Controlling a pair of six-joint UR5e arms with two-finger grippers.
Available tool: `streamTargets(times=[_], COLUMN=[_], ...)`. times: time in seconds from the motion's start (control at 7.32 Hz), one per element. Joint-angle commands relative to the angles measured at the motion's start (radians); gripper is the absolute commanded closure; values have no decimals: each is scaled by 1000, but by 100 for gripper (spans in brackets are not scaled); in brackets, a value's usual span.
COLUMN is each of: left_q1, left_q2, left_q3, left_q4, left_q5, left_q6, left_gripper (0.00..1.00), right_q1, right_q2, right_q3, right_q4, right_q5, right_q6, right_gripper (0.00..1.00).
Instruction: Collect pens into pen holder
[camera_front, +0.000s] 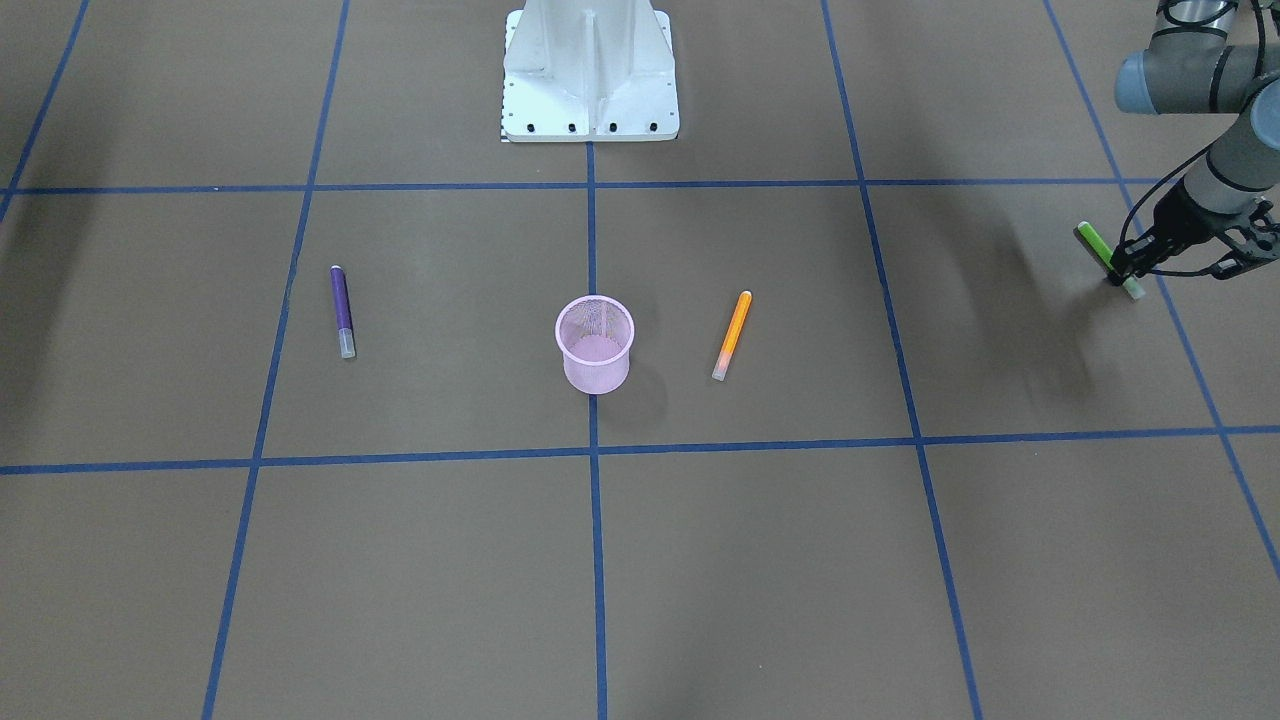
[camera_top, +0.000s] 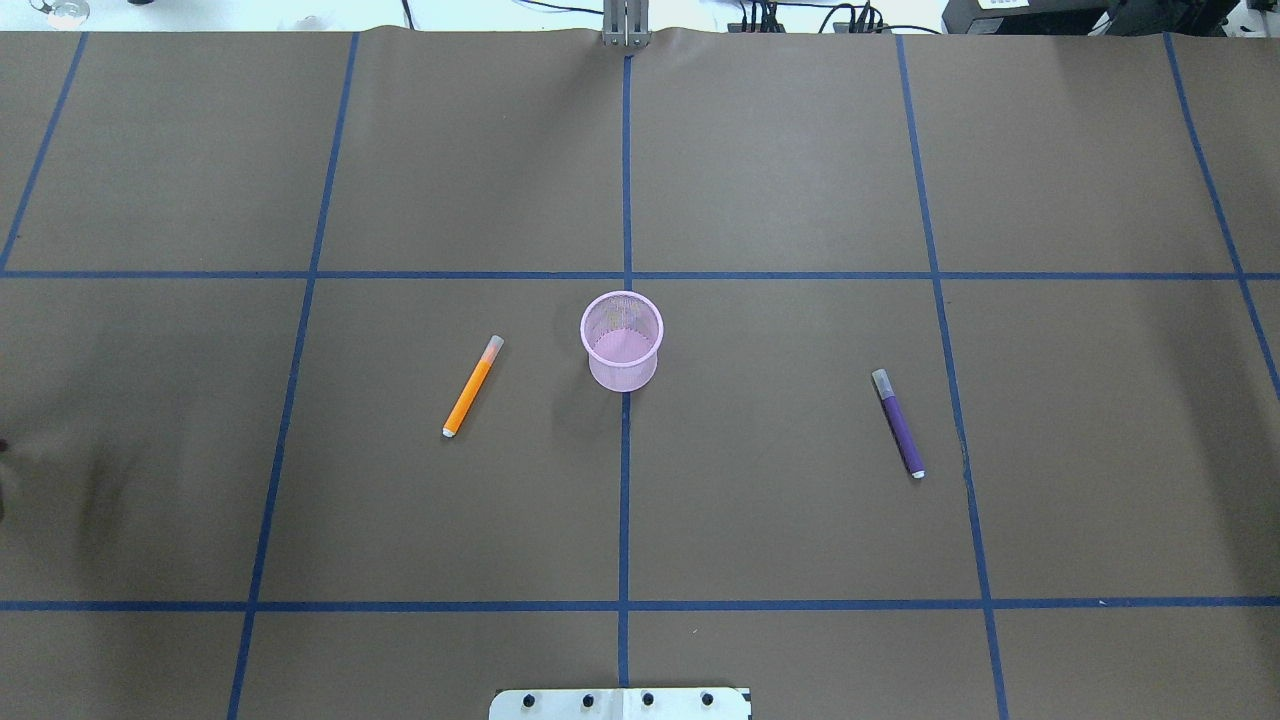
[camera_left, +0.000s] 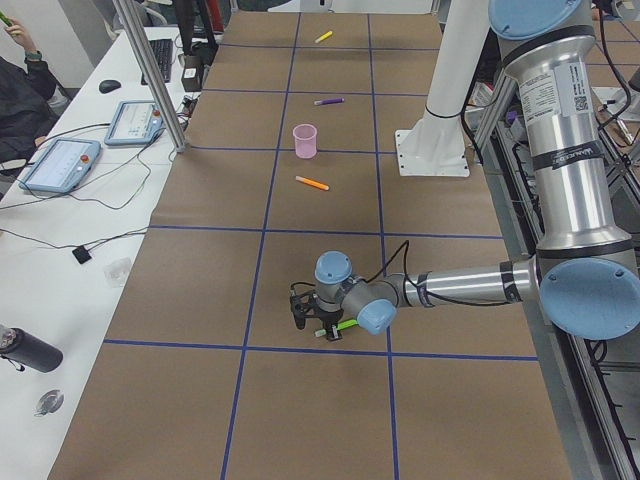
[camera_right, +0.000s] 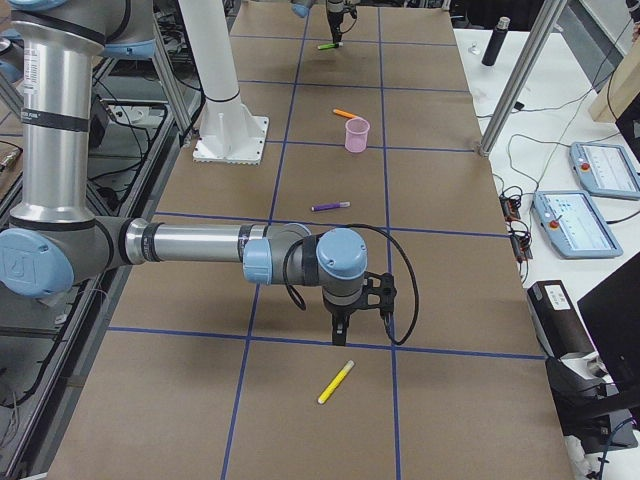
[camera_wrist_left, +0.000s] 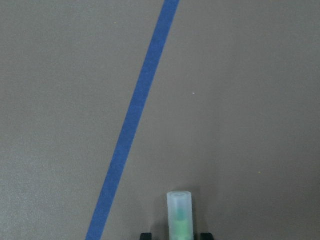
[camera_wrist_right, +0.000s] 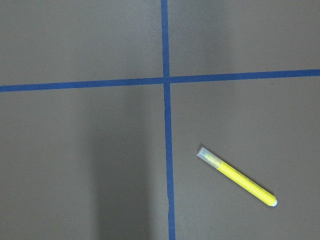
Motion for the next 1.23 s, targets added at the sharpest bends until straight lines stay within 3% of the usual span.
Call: streamTargets(times=[0.0, 0.82, 0.96, 1.09], left_q1=[1, 4, 5, 5], left_q2=[-1, -1, -1, -1], left_q3=[1, 6, 6, 6], left_q4=[0, 0, 0, 1], left_q5=[1, -1, 1, 1], left_q6=[-1, 1, 1, -1], left_gripper=[56, 56, 59, 71], right_q1=[0, 0, 0, 0], right_q2=[0, 0, 0, 0], right_q3=[-1, -7, -9, -9], right_q4=[0, 0, 0, 0], right_q5=[0, 0, 0, 0], right_q6=[0, -2, -2, -2], right_gripper=[0, 0, 0, 0])
